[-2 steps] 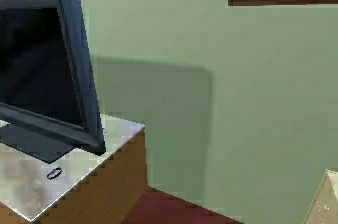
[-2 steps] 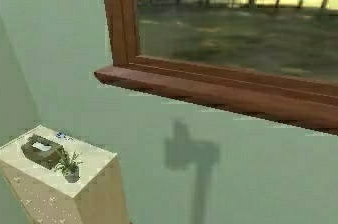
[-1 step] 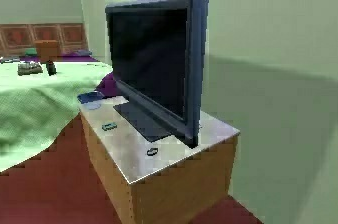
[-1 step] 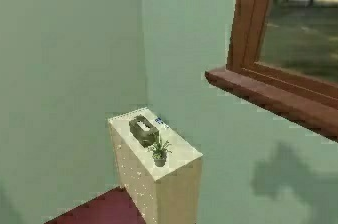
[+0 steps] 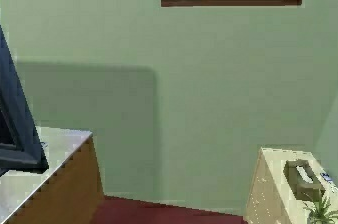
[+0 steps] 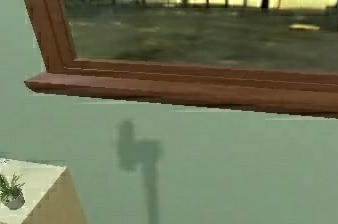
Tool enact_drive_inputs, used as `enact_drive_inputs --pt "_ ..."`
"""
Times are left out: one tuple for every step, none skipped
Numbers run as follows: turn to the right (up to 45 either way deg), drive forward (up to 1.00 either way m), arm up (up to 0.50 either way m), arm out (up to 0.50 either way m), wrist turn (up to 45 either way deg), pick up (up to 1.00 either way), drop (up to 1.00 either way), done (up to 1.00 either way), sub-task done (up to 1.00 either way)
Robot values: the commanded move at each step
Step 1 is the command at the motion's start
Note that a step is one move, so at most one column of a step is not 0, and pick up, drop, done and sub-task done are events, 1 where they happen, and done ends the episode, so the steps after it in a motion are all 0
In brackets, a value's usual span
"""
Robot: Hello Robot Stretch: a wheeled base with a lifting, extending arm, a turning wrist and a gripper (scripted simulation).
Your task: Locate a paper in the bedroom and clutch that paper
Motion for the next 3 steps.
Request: enact_drive_inputs --pt "15.0 0.0 0.0 0.0 0.0 0.0 0.0 0.0 0.0" --pt "0.0 0.5 0.0 0.0 0.0 0.0 0.0 0.0 0.0" --pt "-39.0 0.0 0.0 0.0 0.0 0.0 0.0 0.0 0.0"
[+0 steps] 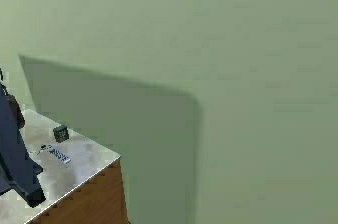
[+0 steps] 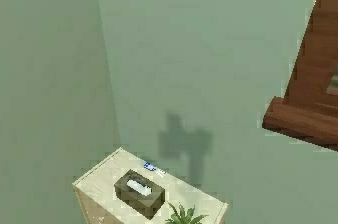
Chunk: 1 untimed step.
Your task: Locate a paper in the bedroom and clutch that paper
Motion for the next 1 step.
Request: enact_drive_inputs --pt "0.0 0.0 0.5 0.0 0.0 0.0 0.0 0.0 0.0"
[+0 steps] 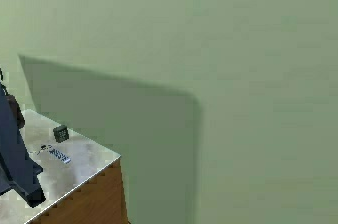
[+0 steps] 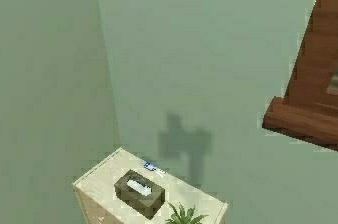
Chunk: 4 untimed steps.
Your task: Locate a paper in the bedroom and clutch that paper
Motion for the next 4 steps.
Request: enact_drive_inputs --pt "0.0 0.0 0.28 0.0 0.0 0.0 0.0 0.0 0.0" --pt "0.0 0.0 0.0 0.16 0.0 0.0 0.0 0.0 0.0" --pt "0.0 0.0 0.0 0.0 45.0 0.0 0.0 0.0 0.0" --pt "0.0 0.0 0.0 0.0 45.0 0.0 0.0 0.0 0.0"
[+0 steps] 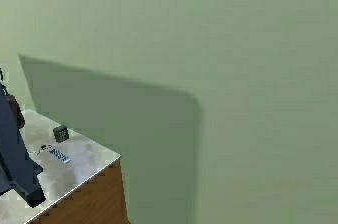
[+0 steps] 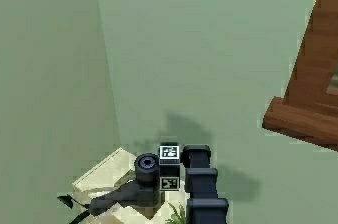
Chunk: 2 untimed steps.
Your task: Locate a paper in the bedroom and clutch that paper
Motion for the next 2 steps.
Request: enact_drive_inputs --pt "0.0 0.0 0.0 0.0 45.0 0.0 0.0 0.0 0.0" --pt "0.0 0.0 0.0 0.0 36.0 0.0 0.0 0.0 0.0"
